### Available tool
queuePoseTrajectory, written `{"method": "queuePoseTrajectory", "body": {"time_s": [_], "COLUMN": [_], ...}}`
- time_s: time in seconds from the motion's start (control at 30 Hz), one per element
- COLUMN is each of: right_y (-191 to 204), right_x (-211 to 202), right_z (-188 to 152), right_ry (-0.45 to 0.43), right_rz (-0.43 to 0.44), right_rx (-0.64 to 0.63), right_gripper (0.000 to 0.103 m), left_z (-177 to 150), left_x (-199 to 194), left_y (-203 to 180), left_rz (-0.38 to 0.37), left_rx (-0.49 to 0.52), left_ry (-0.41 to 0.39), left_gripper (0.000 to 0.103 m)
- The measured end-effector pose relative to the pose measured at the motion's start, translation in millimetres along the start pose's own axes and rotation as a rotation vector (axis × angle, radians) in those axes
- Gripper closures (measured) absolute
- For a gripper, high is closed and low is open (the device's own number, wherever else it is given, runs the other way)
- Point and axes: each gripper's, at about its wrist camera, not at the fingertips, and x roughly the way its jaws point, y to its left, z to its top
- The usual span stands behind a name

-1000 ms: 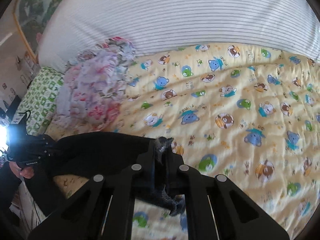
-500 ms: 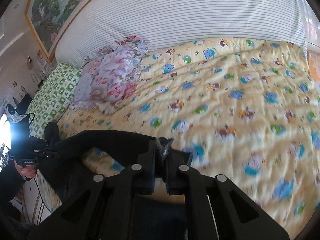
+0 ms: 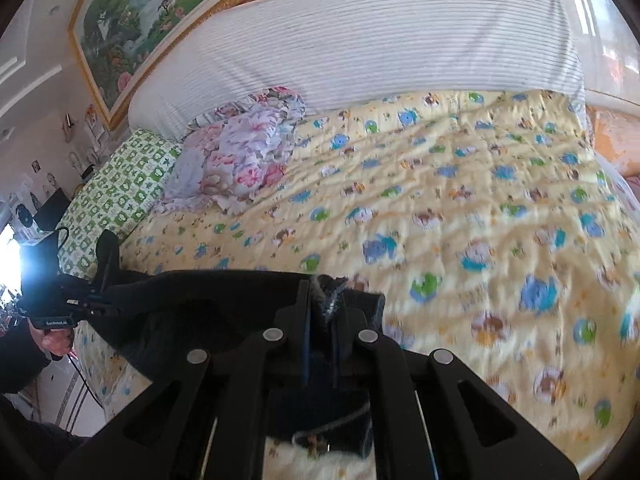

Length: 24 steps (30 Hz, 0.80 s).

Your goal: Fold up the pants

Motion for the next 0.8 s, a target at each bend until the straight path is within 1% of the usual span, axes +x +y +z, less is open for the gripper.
{"method": "queuePoseTrajectory", "body": {"time_s": [0.13, 0.23, 0.3, 0.37, 0.4, 0.43, 0.47, 0.5, 0.6, 0.7, 0.73, 0.8], "right_y": [-5.0, -8.0, -7.4, -4.5, -2.2, 1.0, 1.6, 6.1, 13.8, 26.7, 32.9, 44.0], "right_x": [6.3, 13.3, 16.1, 12.3, 10.2, 5.8, 2.9, -4.4, -17.2, -26.2, -27.2, -25.5], "right_z": [-23.5, -37.0, -42.2, -41.5, -41.3, -41.0, -42.4, -43.5, -46.0, -48.0, -48.0, -47.4], "right_ry": [0.051, 0.077, 0.094, 0.09, 0.096, 0.096, 0.094, 0.075, 0.05, 0.027, 0.021, 0.017], "right_rz": [-0.025, -0.043, -0.053, -0.077, -0.091, -0.126, -0.146, -0.157, -0.148, -0.133, -0.128, -0.106], "right_rx": [0.021, 0.042, 0.053, 0.057, 0.058, 0.06, 0.059, 0.048, 0.043, 0.042, 0.041, 0.042], "right_gripper": [0.095, 0.094, 0.091, 0.081, 0.065, 0.046, 0.043, 0.043, 0.042, 0.043, 0.042, 0.042], "left_z": [-11.9, -20.0, -21.8, -23.0, -23.3, -24.8, -26.5, -27.6, -33.6, -42.2, -44.9, -50.9], "left_x": [15.3, 31.1, 31.6, 27.2, 24.3, 20.3, 15.7, 12.8, 3.0, -7.1, -10.9, -20.7], "left_y": [-6.2, -4.7, -4.8, -4.2, -4.3, -5.4, -5.7, -5.8, -3.0, 1.3, 3.7, 9.8], "left_rz": [0.024, 0.032, 0.029, 0.029, 0.027, 0.028, 0.028, 0.024, 0.002, 0.007, 0.006, 0.014], "left_rx": [0.033, 0.022, 0.009, -0.006, -0.012, -0.017, -0.023, -0.029, -0.068, -0.103, -0.119, -0.152], "left_ry": [0.035, 0.079, 0.081, 0.067, 0.06, 0.048, 0.036, 0.032, 0.021, 0.008, 0.002, -0.017], "left_gripper": [0.095, 0.092, 0.09, 0.083, 0.082, 0.08, 0.079, 0.079, 0.078, 0.078, 0.075, 0.066]}}
